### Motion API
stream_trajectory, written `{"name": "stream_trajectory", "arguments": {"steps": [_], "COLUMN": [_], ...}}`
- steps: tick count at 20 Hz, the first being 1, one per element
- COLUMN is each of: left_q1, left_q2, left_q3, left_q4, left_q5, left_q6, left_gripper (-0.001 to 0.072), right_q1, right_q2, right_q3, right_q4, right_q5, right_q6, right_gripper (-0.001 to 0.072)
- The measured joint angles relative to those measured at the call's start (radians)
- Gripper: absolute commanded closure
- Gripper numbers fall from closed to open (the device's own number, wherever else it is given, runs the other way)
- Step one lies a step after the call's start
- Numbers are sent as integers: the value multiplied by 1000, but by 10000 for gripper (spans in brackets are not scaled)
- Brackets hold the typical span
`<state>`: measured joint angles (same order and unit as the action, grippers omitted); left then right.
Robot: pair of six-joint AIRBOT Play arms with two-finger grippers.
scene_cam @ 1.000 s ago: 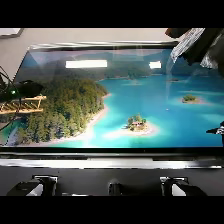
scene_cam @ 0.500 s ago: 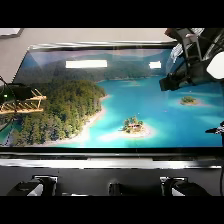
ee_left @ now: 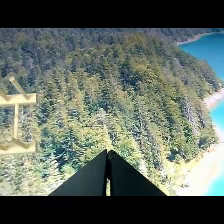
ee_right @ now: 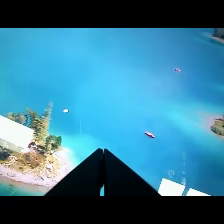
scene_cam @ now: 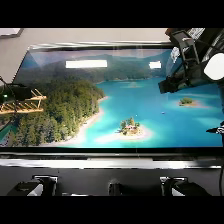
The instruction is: Fold the clothes and pants, and hang the long-sleeved shirts on hangers.
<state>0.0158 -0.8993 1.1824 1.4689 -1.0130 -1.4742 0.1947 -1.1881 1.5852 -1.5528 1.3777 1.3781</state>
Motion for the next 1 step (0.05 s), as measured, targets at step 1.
{"name": "stream_trajectory", "arguments": {"steps": [1], "left_q1": [0], "left_q2": [0], "left_q3": [0], "left_q4": [0], "left_q5": [0], "left_q6": [0], "left_gripper": [681], "right_q1": [0], "right_q2": [0], "right_q3": [0], "right_q4": [0], "right_q5": [0], "right_q6": [0], "right_gripper": [677]}}
